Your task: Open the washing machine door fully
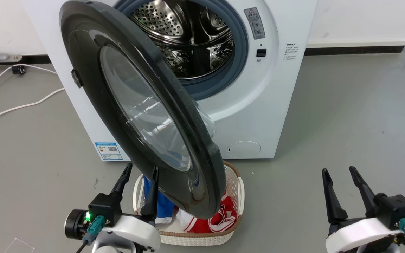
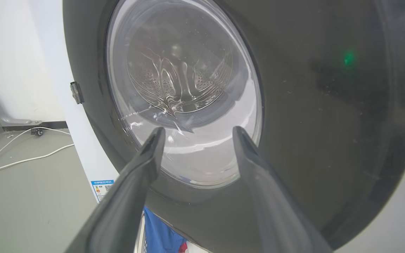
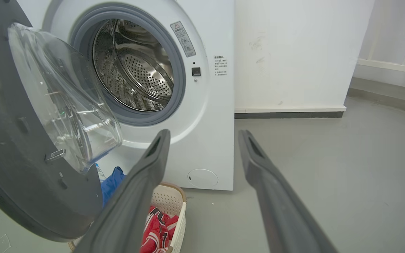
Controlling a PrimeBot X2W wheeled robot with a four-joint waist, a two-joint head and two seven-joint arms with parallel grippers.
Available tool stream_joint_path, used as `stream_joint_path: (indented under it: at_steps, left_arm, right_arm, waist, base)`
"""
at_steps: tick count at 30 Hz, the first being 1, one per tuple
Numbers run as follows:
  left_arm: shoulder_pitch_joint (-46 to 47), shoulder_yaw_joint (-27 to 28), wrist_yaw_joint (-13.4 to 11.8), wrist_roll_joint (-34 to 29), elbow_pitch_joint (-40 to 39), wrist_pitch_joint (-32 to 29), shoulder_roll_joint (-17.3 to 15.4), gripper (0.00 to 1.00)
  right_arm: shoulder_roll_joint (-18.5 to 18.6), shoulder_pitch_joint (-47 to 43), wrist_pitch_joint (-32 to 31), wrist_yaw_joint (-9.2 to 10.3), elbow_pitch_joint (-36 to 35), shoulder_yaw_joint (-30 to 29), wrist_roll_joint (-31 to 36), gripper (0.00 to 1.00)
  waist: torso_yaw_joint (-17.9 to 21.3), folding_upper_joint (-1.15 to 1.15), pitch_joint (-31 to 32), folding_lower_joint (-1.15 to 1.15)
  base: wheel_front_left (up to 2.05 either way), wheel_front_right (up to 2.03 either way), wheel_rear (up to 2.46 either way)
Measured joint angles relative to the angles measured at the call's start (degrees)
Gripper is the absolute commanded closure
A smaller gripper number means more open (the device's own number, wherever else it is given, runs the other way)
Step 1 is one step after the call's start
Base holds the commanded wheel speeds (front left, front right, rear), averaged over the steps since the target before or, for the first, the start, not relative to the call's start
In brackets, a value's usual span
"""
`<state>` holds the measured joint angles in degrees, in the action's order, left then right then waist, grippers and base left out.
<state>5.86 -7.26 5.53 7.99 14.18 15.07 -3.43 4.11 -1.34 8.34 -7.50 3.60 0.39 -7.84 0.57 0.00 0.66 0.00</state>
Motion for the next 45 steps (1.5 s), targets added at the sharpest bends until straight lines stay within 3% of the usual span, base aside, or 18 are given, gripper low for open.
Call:
stream_joint_path:
  at_steps: [14, 15, 16, 17, 25, 37, 45]
  left_arm:
    - [-0.6, 0.1, -0.2, 0.1, 0.1, 0.0, 0.0, 0.0]
    - [-0.6, 0.1, -0.2, 0.1, 0.2, 0.0, 0.0, 0.05]
    - [-0.6, 0.2, -0.3, 0.2, 0.2, 0.0, 0.0, 0.82]
    - [-0.6, 0.3, -0.5, 0.2, 0.4, 0.0, 0.0, 1.0]
    - [0.6, 1.4, -1.5, 0.3, -3.0, 0.0, 0.0, 1.0]
    - [4.8, 3.0, -3.6, 0.3, -22.1, 0.0, 0.3, 1.0]
    - [7.8, -4.4, -3.7, 0.6, -32.8, 0.0, 0.5, 1.0]
  right_arm:
    - [-0.2, 1.2, 0.8, 0.0, 2.3, 0.0, 0.3, 0.0]
    - [-0.2, 1.2, 0.8, 0.0, 2.4, 0.0, 0.4, 0.0]
    - [-0.3, 1.2, 0.8, 0.0, 2.4, 0.0, 0.4, 0.0]
    - [-0.3, 1.2, 0.8, 0.0, 2.4, 0.1, 0.4, 0.0]
    - [-0.4, 1.3, 1.0, 0.0, 2.4, 0.1, 0.4, 0.0]
    - [-0.7, 2.2, 1.0, 0.0, 1.1, 0.4, 0.3, 0.0]
    - [-0.8, 2.7, 1.1, 0.0, 0.1, 0.2, 0.6, 0.0]
  waist:
    - [0.2, 0.0, 0.1, 0.0]
    - [0.3, 0.0, 0.1, 0.0]
    - [0.3, 0.0, 0.0, 0.0]
    - [0.4, 0.0, 0.0, 0.0]
    - [0.7, 0.0, -0.2, 0.0]
    - [1.2, 0.0, -1.2, 0.0]
    - [1.7, 0.0, -3.0, 0.01]
  base:
    - [0.0, 0.0, 0.0]
    - [0.0, 0.0, 0.0]
    - [0.0, 0.0, 0.0]
    - [0.0, 0.0, 0.0]
    - [0.0, 0.0, 0.0]
    - [0.0, 0.0, 0.0]
    - [0.0, 0.0, 0.0]
